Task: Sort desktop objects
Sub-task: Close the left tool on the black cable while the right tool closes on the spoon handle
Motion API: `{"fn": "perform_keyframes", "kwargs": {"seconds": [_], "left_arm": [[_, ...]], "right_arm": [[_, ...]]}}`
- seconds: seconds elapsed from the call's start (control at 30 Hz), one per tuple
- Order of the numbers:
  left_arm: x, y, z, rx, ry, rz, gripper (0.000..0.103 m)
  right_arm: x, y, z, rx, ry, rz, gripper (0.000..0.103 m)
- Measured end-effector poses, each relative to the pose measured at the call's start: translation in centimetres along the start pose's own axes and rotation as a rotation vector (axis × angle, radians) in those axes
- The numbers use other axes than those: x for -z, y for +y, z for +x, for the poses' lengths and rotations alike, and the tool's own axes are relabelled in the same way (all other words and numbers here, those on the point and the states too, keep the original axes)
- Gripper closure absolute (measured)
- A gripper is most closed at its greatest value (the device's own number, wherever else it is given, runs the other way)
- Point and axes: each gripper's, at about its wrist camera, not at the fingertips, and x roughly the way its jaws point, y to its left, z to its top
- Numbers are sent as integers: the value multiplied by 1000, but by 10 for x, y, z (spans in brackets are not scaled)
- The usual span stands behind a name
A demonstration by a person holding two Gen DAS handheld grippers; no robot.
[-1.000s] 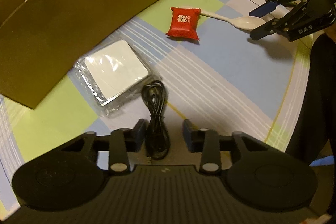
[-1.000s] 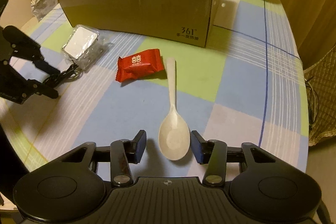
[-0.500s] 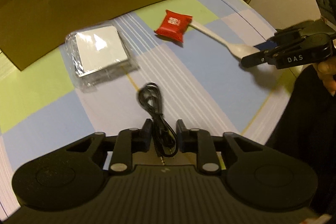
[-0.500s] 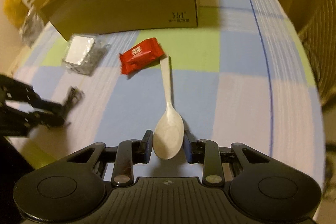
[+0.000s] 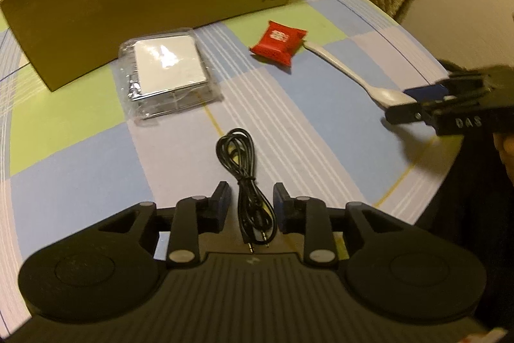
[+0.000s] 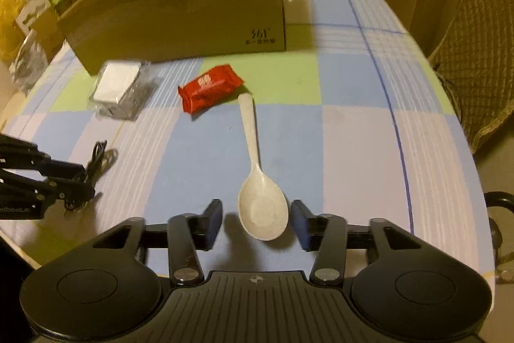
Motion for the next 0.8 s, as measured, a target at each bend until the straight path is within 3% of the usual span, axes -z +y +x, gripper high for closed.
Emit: {"fn": "perform_keyframes", "kwargs": {"seconds": [0.17,0.37,0.4,0.43,0.8], "left_arm": [[0,3,2,-37,-37,-55,78],[0,-14,6,-115,-43,17,81],[0,-15,6,-115,-44,19,89],[1,-16,5,-115,-45,11,91],[10,-8,-10,-81,-66,-80,92]], "right_arm": [[6,6,-1,9,-39,-22,56],[7,6,2,18,-32,-23,56],[7,6,2,20,-36,-22,56],[7,6,2,21,-37,-22,56],[8,6,3,32,-50,-25,56]]}}
